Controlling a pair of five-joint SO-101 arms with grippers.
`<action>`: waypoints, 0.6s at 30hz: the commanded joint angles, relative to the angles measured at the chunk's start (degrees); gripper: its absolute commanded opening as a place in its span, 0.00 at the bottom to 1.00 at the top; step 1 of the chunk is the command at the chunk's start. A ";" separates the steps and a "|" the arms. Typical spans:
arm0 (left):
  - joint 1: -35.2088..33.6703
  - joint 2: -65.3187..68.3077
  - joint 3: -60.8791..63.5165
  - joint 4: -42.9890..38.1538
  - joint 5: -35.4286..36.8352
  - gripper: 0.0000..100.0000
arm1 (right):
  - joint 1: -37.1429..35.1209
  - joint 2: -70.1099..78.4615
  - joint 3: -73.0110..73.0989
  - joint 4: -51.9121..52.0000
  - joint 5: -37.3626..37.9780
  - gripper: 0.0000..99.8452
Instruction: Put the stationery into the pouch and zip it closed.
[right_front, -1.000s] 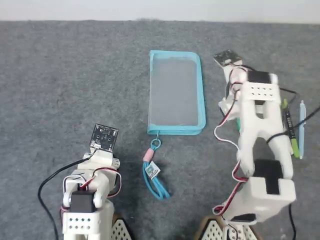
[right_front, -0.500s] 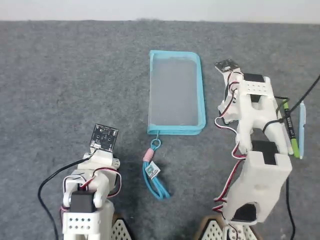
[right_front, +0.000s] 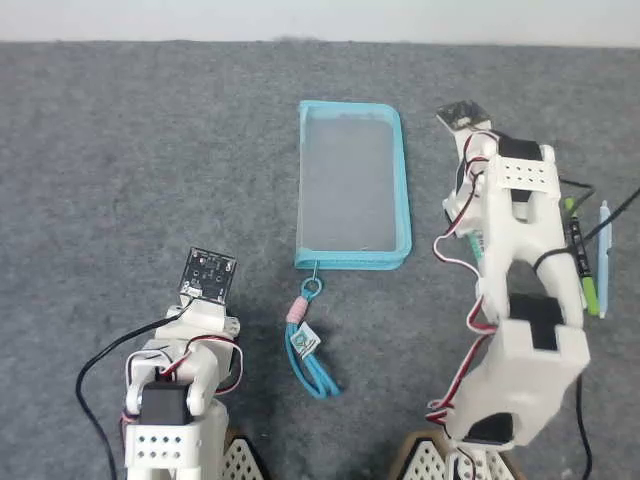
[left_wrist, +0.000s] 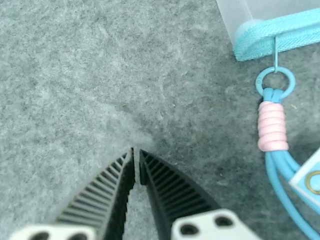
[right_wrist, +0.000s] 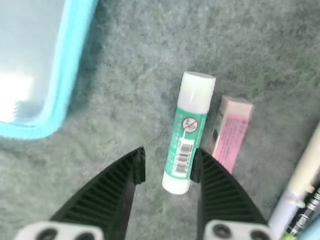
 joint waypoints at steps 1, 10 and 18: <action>0.35 -1.32 -0.57 0.18 -0.53 0.01 | 1.27 2.68 -2.90 -2.33 -0.09 0.16; 0.35 -1.32 -0.57 0.18 -0.53 0.01 | 1.36 7.16 -2.81 -3.21 -0.35 0.10; 0.35 -1.32 -0.57 0.18 -0.53 0.01 | 2.95 -3.30 -2.81 4.26 -0.53 0.01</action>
